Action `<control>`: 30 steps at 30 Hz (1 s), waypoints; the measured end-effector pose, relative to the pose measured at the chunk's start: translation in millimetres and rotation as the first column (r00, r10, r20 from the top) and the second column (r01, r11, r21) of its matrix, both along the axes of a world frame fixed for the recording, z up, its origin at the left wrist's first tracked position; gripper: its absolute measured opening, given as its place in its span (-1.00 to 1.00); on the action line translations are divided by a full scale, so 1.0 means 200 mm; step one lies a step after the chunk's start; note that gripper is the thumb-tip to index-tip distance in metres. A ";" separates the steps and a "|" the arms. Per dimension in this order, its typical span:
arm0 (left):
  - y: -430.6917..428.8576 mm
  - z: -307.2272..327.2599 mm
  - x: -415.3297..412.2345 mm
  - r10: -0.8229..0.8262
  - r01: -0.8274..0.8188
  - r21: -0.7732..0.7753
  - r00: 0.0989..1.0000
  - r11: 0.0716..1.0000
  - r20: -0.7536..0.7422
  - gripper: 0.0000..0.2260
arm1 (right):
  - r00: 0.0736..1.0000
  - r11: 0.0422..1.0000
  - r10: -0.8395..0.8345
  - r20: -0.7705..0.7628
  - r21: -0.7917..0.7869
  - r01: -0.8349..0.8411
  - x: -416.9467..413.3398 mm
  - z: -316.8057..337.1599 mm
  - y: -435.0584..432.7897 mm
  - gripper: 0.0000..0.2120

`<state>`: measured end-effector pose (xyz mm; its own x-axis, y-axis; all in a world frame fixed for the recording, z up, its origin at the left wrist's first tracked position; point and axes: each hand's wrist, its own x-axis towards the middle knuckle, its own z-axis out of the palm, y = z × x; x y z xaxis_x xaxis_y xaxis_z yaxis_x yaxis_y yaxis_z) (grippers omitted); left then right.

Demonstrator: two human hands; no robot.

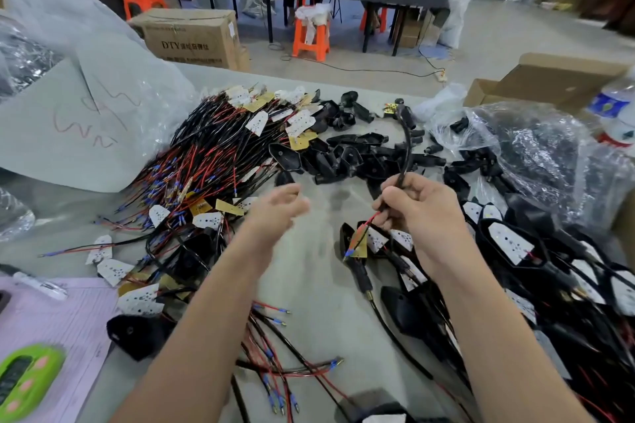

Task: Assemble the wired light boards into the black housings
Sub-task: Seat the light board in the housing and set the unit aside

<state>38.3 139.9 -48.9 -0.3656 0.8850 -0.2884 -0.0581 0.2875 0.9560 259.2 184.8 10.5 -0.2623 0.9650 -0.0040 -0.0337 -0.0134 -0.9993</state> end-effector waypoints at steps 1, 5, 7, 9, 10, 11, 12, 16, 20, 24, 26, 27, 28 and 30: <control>0.08 0.00 -0.02 0.137 -0.147 -0.062 0.980 0.987 -0.142 -0.61 | 1.000 1.000 -0.012 -0.021 -0.009 0.011 0.02 0.01 0.00 -0.82; 0.24 -0.09 -0.04 -0.030 -0.300 -0.287 0.642 0.910 -0.766 -0.52 | 0.992 0.999 -0.040 -0.116 -0.034 0.036 0.06 0.02 0.00 -0.86; 0.28 -0.11 -0.07 -0.041 -0.321 -0.278 0.586 0.905 -0.810 -0.55 | 0.993 0.999 -0.031 -0.118 -0.025 0.028 0.07 0.02 -0.01 -0.86; 0.31 -0.10 -0.10 -0.028 -0.339 -0.264 0.566 0.903 -0.824 -0.62 | 0.994 1.000 -0.022 -0.105 -0.012 0.021 0.09 0.01 -0.02 -0.86; 0.32 -0.09 -0.10 -0.017 -0.336 -0.248 0.563 0.909 -0.827 -0.67 | 0.995 1.000 -0.020 -0.099 -0.009 0.019 0.10 0.01 -0.02 -0.86; 0.32 -0.09 -0.10 -0.002 -0.331 -0.227 0.563 0.916 -0.827 -0.69 | 0.995 1.000 -0.018 -0.096 -0.008 0.017 0.10 0.01 -0.02 -0.86; 0.31 -0.09 -0.10 0.017 -0.324 -0.204 0.565 0.924 -0.825 -0.70 | 0.995 1.000 -0.018 -0.094 -0.009 0.017 0.11 0.01 -0.02 -0.86; 0.18 -0.12 -0.02 0.134 -0.337 -0.085 0.575 0.938 -0.807 -0.59 | 0.994 1.000 -0.020 -0.110 -0.017 0.019 0.09 0.00 -0.03 -0.85; -0.03 -0.11 0.11 0.311 -0.313 0.121 0.680 0.942 -0.664 -0.52 | 0.988 0.999 -0.041 -0.148 -0.024 0.038 0.06 0.01 -0.03 -0.82; -0.26 -0.08 0.23 0.362 -0.283 0.346 0.913 0.894 -0.190 -0.49 | 0.977 0.997 -0.082 -0.194 -0.022 0.080 0.02 0.02 -0.05 -0.79; -0.33 -0.09 0.28 0.330 -0.290 0.366 0.942 0.884 -0.052 -0.49 | 0.975 0.996 -0.086 -0.207 -0.019 0.084 0.01 0.02 -0.06 -0.80; -0.35 -0.09 0.30 0.319 -0.291 0.368 0.948 0.883 -0.016 -0.48 | 0.975 0.996 -0.085 -0.208 -0.016 0.083 0.00 0.02 -0.07 -0.80; -0.36 -0.09 0.31 0.309 -0.291 0.371 0.951 0.882 0.009 -0.48 | 0.975 0.996 -0.085 -0.205 -0.013 0.084 -0.01 0.02 -0.08 -0.80; -0.37 -0.10 0.32 0.297 -0.287 0.378 0.954 0.880 0.032 -0.47 | 0.978 0.996 -0.088 -0.189 -0.005 0.089 -0.01 0.02 -0.10 -0.80</control>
<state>102.7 65.9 -68.2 -0.6267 0.7773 0.0556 -0.0579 -0.1176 0.9914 256.2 164.9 13.5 -0.1712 0.9844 0.0412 -0.2232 0.0019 -0.9748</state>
